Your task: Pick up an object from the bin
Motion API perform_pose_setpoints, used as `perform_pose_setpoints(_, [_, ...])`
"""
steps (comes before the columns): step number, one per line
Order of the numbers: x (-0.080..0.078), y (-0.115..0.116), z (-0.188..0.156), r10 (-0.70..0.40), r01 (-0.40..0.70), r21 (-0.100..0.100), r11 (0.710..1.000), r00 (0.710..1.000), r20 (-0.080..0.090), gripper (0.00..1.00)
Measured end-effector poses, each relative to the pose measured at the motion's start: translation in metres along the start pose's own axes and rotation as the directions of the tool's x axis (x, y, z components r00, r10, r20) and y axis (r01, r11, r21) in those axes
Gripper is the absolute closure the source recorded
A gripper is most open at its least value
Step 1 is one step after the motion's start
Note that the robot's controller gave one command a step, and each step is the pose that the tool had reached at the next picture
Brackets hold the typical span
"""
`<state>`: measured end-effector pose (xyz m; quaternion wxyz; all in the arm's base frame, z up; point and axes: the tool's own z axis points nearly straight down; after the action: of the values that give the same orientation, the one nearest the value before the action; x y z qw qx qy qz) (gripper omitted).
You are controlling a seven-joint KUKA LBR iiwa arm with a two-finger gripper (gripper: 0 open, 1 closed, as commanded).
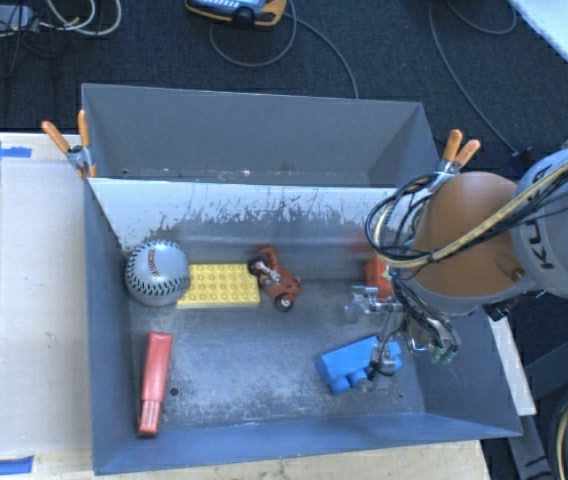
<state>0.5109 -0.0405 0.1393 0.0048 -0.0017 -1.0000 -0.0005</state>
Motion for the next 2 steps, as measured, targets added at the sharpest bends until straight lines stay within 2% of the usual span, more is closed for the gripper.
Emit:
perform_pose_setpoints(1, [-0.002, 0.0, -0.004, -0.001, 0.001, 0.001, 1.0, 1.0, 0.007, 0.0])
perform_pose_setpoints(2, [0.013, -0.005, 0.07, -0.071, 0.071, -0.001, 0.997, 0.997, -0.004, 1.0])
